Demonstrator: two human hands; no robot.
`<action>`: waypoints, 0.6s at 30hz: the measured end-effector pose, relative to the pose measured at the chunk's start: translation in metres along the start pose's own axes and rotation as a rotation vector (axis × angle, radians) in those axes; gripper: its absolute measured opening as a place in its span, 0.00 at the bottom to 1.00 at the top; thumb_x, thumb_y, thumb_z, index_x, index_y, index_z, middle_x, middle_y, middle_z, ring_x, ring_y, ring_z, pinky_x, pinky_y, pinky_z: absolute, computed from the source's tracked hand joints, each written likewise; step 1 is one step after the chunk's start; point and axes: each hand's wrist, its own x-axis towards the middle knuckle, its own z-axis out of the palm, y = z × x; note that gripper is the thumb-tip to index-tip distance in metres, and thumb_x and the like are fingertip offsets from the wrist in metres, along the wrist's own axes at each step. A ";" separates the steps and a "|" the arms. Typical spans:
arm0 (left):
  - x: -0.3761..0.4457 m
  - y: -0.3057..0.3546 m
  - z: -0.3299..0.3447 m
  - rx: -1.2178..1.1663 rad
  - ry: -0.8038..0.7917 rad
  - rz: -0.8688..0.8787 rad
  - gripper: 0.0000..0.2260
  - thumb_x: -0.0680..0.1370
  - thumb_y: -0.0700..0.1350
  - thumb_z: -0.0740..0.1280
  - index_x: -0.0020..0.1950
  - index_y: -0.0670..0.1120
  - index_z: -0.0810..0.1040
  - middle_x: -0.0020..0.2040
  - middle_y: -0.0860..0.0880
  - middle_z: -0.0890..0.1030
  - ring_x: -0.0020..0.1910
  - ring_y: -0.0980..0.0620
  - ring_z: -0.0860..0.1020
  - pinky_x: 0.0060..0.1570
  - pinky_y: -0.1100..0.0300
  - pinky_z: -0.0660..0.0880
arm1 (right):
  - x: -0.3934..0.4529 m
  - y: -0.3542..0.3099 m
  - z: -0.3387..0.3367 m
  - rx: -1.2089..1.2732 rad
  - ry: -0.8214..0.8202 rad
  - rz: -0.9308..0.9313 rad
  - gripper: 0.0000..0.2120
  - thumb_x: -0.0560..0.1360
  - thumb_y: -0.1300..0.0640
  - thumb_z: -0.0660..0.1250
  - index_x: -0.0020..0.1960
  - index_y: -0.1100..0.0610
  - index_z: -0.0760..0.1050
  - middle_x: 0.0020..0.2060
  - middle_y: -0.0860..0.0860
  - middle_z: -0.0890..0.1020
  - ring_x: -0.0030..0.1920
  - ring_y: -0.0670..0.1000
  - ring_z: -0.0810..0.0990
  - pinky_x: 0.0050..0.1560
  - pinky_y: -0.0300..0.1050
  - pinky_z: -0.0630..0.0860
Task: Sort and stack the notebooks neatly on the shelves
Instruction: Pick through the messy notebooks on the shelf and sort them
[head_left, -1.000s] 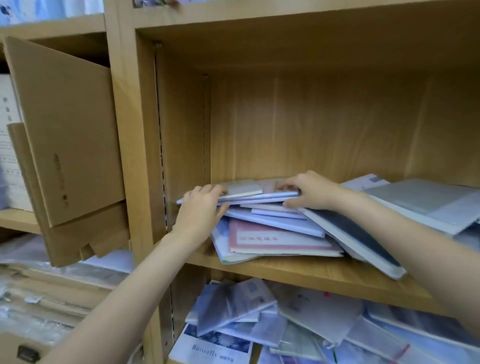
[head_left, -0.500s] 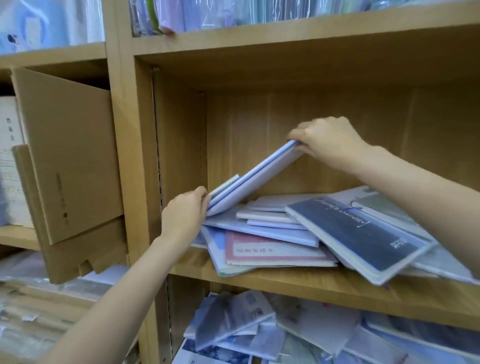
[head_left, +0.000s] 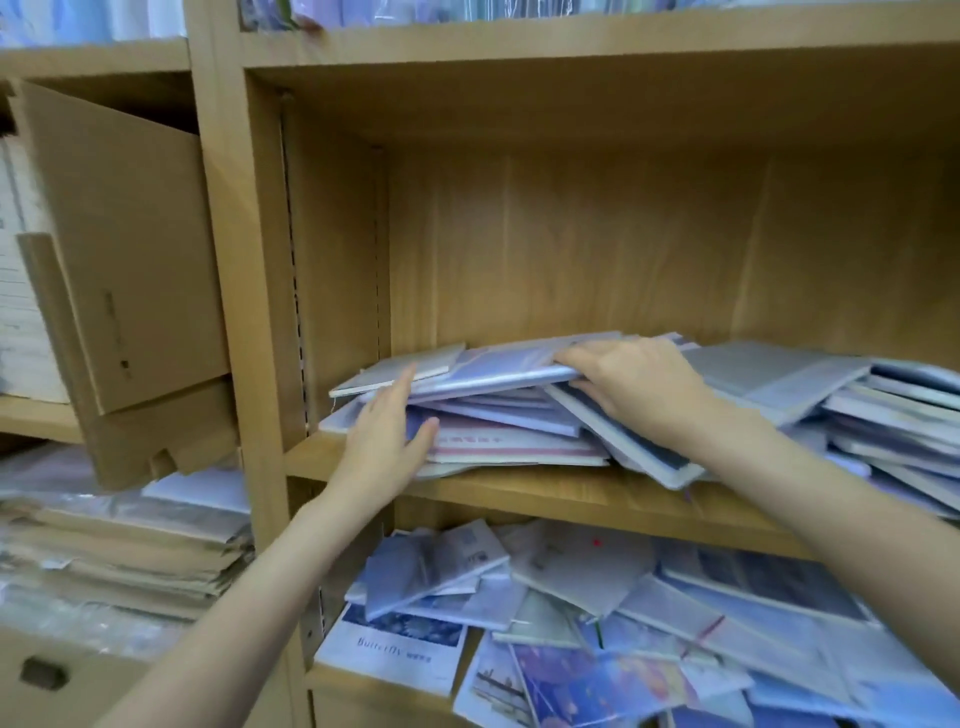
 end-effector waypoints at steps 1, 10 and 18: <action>-0.002 0.005 -0.005 -0.137 0.039 -0.100 0.27 0.80 0.47 0.60 0.76 0.49 0.52 0.68 0.50 0.67 0.68 0.52 0.66 0.65 0.59 0.62 | -0.002 -0.010 -0.005 -0.057 0.098 -0.021 0.08 0.74 0.59 0.66 0.53 0.54 0.77 0.45 0.51 0.82 0.44 0.55 0.81 0.31 0.46 0.70; -0.075 0.031 -0.026 -1.182 -0.068 -0.730 0.20 0.77 0.45 0.66 0.68 0.46 0.65 0.58 0.41 0.77 0.51 0.42 0.81 0.48 0.50 0.80 | -0.060 -0.101 -0.003 0.223 0.094 -0.182 0.18 0.69 0.46 0.57 0.44 0.56 0.79 0.40 0.50 0.82 0.43 0.52 0.79 0.31 0.40 0.72; -0.068 0.049 -0.015 -1.266 -0.011 -0.753 0.21 0.77 0.30 0.61 0.68 0.44 0.66 0.56 0.43 0.79 0.46 0.46 0.81 0.33 0.56 0.81 | -0.002 -0.014 -0.014 0.590 -0.496 0.356 0.35 0.74 0.39 0.63 0.74 0.55 0.60 0.71 0.54 0.66 0.70 0.55 0.65 0.67 0.48 0.62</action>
